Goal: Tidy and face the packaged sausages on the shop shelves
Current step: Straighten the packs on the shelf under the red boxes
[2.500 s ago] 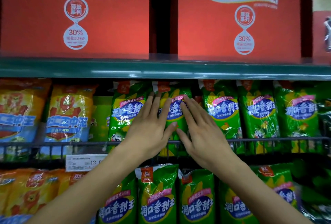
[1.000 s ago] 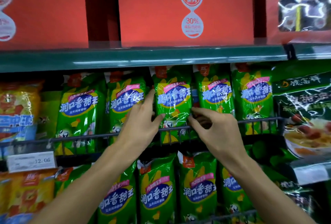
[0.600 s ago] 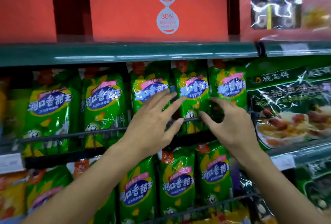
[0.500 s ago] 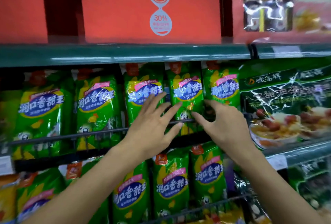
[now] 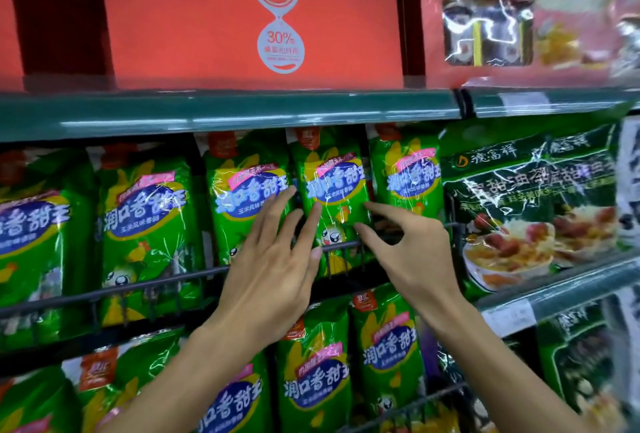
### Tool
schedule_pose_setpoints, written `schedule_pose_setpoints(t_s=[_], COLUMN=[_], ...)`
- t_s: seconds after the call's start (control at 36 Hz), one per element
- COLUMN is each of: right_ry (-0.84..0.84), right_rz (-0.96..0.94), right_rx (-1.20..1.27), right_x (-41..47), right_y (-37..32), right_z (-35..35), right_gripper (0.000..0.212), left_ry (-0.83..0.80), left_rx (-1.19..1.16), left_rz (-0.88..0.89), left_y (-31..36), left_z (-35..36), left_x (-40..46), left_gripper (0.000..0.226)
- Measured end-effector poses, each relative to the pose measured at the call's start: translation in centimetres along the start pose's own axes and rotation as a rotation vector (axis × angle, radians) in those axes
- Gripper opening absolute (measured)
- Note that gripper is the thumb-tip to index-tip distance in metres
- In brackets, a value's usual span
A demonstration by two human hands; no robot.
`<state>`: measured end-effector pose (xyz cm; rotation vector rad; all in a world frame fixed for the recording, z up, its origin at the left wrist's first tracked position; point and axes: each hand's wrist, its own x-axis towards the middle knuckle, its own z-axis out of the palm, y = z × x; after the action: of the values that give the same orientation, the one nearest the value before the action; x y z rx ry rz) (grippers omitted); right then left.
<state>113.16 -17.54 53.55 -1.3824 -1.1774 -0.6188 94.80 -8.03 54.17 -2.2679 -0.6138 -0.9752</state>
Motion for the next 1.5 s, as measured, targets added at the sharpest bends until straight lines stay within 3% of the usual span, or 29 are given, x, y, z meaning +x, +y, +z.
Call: schedule_pose_setpoints(t_s=[0.17,0.25,0.47,0.67,0.83,0.94,1.19,1.36,1.5], right_ry=[-0.066,-0.019,0.065,-0.137,-0.141,-0.199,-0.212,-0.257,-0.275], right_rz=[-0.068,-0.124,-0.098,-0.169,-0.333,-0.428,-0.414,-0.492,-0.460], right_rx=[-0.069,-0.075,-0.091,-0.140,-0.207,-0.197,-0.245,-0.265,-0.276], right_x=[-0.2,-0.7,1.9,3.0,2.9,3.1,3.6,3.3,3.3], right_y=[0.6,1.7,6.7,9.9,11.6,11.7,11.6,10.3,9.7], right_z=[-0.6,-1.7,-6.7,-6.2,-5.6,-4.1,-3.3,-2.8,-1.7], right_gripper=[0.030,0.027,0.042,0.059,0.066,0.071,0.075,0.079,0.082], left_ry=[0.030,0.027,0.029,0.016,0.000,-0.006,-0.063,-0.039,-0.091], left_rx=[-0.102,-0.103,-0.310,-0.188,0.011,0.013,0.058,0.089,0.155], left_rz=[-0.060,-0.037,0.093,0.170,0.116,0.066,0.078,-0.097,-0.109], left_y=[0.1,-0.1,3.6,7.8,9.2,9.4,8.6,6.1,3.9], left_z=[0.1,0.3,0.8,2.8,3.8,3.8,2.9,1.7,0.7], left_x=[0.1,0.1,2.5,7.0,8.6,8.3,7.3,4.3,2.3], left_gripper=[0.065,0.068,0.065,0.066,0.063,0.058,0.060,0.061,0.063])
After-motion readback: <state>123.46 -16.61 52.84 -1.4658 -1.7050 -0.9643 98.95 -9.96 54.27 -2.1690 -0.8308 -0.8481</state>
